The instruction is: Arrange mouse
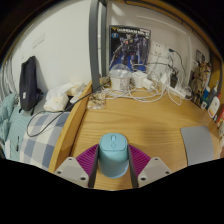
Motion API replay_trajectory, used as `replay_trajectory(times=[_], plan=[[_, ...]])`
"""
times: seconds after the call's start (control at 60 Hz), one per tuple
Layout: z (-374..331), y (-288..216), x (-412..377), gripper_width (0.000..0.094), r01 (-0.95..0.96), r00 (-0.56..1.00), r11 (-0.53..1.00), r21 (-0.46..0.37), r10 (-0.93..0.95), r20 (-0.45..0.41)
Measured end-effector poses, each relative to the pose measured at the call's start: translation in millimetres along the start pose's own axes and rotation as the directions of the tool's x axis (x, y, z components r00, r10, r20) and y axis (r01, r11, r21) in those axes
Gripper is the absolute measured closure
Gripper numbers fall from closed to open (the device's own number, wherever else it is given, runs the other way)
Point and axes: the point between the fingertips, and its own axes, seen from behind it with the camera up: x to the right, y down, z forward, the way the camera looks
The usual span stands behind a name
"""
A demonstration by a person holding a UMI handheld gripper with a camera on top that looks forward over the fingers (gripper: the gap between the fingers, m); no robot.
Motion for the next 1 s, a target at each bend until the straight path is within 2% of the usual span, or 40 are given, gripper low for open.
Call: replay_trajectory(times=[0.033, 0.067, 0.083, 0.1, 0.15, 0.183, 0.2, 0.433, 0.567, 0.717, 0.817, 0.933, 1.0], plan=[[0, 2, -3, 0.0423, -0.002, 1.000, 1.000, 0.007, 0.002, 0.000], [6, -1, -9, 0.0486, -0.012, 1.000, 1.000, 0.014, 0.013, -0.004], [0, 3, -4, 0.0448, -0.016, 1.000, 1.000, 0.017, 0.016, 0.003], [-1, 3, -3, 0.0519, -0.017, 1.000, 1.000, 0.022, 0.017, 0.006], [-3, 5, -2, 0.0566, -0.008, 1.000, 1.000, 0.023, 0.008, 0.013], [-4, 5, -2, 0.0546, -0.008, 1.000, 1.000, 0.022, 0.008, 0.017], [-4, 5, -2, 0.0609, 0.002, 1.000, 1.000, 0.022, -0.003, 0.020], [-8, -2, 1, 0.0613, 0.018, 0.994, 1.000, 0.007, -0.019, 0.105], [-43, -48, 19, 0.0612, 0.009, 0.993, 0.997, 0.079, -0.018, 0.116], [-114, -129, 101, 0.0612, -0.021, 0.997, 0.977, 0.214, 0.003, 0.083], [-162, -181, 172, 0.0609, -0.008, 1.000, 0.952, 0.305, 0.000, 0.027], [-208, -215, 259, 0.0610, 0.003, 0.999, 0.928, 0.372, 0.017, -0.049], [-216, -210, 308, 0.0610, 0.007, 0.996, 0.926, 0.377, 0.026, -0.083]])
